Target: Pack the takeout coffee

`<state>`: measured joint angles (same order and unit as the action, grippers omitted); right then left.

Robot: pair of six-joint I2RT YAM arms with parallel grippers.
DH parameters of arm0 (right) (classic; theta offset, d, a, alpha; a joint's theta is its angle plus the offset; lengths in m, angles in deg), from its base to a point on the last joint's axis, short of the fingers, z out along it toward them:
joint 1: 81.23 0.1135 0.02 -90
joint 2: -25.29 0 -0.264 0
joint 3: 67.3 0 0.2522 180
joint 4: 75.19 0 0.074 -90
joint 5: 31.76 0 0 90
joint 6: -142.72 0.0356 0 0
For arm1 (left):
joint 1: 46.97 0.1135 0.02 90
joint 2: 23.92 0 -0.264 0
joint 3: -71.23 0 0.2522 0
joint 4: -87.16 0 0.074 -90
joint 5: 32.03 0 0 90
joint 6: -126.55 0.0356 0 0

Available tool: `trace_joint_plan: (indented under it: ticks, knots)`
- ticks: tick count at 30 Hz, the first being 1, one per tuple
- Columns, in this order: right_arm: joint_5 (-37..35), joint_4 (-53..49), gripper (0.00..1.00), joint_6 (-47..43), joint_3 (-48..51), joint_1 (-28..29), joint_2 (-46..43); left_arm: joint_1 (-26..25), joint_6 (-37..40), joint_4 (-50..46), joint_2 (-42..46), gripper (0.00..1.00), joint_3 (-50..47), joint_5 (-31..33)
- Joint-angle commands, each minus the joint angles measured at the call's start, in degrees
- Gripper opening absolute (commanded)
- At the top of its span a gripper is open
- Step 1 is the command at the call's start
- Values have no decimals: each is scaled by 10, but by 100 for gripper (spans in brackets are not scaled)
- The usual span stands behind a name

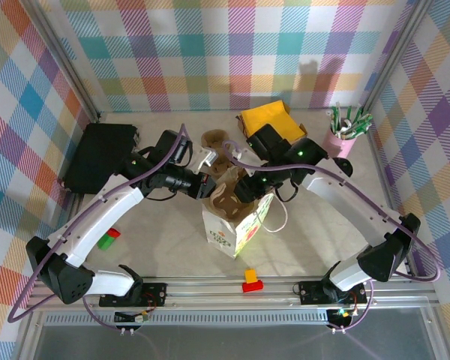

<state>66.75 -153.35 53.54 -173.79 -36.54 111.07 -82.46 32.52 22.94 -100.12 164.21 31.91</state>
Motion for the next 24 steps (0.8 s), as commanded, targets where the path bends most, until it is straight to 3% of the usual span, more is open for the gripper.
trace_joint_plan:
  ticks: [1,14,24]
  knots:
    - [-10,15,40,0,19,-1,-4,-4,13,11,-4,0,2,-9]
    - [-36,14,41,-12,45,0,-19,-4,20,4,-2,0,8,-5]
    - [-70,-1,40,-10,16,-4,-4,-4,56,-6,14,0,1,-44]
